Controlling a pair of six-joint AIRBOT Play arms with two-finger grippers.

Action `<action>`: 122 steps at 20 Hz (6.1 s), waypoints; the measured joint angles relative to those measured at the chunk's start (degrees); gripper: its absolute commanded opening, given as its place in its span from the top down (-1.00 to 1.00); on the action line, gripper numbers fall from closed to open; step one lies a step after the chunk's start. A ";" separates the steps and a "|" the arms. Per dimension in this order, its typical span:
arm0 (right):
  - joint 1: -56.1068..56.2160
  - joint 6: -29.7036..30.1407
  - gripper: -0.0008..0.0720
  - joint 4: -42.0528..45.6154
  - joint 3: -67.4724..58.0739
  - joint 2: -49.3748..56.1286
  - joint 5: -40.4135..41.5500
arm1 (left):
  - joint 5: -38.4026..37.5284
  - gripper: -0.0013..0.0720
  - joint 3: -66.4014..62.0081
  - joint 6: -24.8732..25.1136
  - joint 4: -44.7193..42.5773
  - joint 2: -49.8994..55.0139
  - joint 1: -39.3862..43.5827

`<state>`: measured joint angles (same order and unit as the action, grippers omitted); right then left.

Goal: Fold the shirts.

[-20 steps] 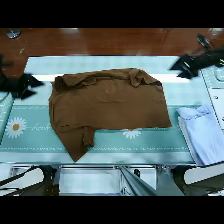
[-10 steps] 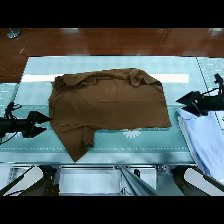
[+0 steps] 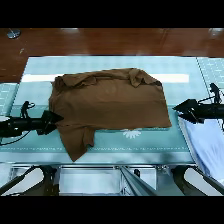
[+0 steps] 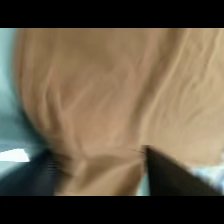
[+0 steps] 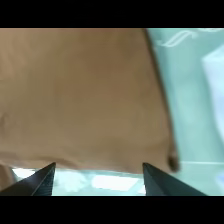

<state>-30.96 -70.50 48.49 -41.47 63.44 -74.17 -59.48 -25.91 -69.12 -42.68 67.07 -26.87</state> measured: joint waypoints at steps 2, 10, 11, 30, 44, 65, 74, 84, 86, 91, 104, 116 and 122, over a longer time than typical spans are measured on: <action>-0.35 -2.29 -0.74 4.85 0.52 0.00 -0.22 | 0.55 0.90 -1.09 0.92 0.26 0.24 1.38; -0.68 -7.13 -0.72 10.75 6.91 1.84 0.55 | -1.95 0.90 -4.33 2.32 1.77 0.39 2.86; -0.68 -7.13 -0.72 10.08 7.15 2.91 0.90 | -1.97 0.90 -4.42 2.34 1.84 0.39 2.91; 21.11 -7.85 0.89 2.05 -32.24 18.38 0.26 | -6.47 0.90 -24.20 4.07 16.37 -4.00 2.99; 22.95 -14.23 0.89 12.57 -73.72 -11.02 -8.02 | -10.10 0.90 -80.98 -10.88 -20.87 -29.31 3.72; 22.95 -9.44 0.89 11.56 -32.79 -3.54 4.81 | 8.46 0.90 -42.27 -28.30 -48.35 -14.32 25.79; 23.50 -9.11 0.89 0.66 -50.01 34.45 17.05 | 19.08 0.90 -52.22 -38.32 -42.34 16.13 25.79; 22.80 -8.63 0.89 3.74 -55.54 40.19 -0.94 | -5.46 0.90 -55.25 -22.08 -36.44 20.02 21.59; 23.52 -9.46 0.89 8.44 -53.79 40.19 -3.58 | -8.37 0.89 -53.57 -19.89 -36.20 20.92 20.63; 25.07 -11.47 -0.74 13.20 -49.96 40.59 -4.04 | -14.53 -0.96 -51.47 -18.18 -35.76 24.15 19.52; 5.86 -4.76 -0.72 8.22 -12.04 9.99 1.86 | -15.61 -0.95 -17.07 -8.57 -21.38 -2.14 -6.40; 4.35 4.22 -0.72 -5.44 8.98 1.79 7.82 | -2.38 0.41 6.91 2.40 -1.16 -8.57 -3.72; 4.57 -2.97 -0.72 2.64 8.04 1.68 5.01 | -0.98 0.90 4.35 3.67 -2.05 -7.96 0.15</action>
<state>-26.39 -73.47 51.13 -33.43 65.12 -69.17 -60.47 -21.56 -65.45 -44.73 59.11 -26.72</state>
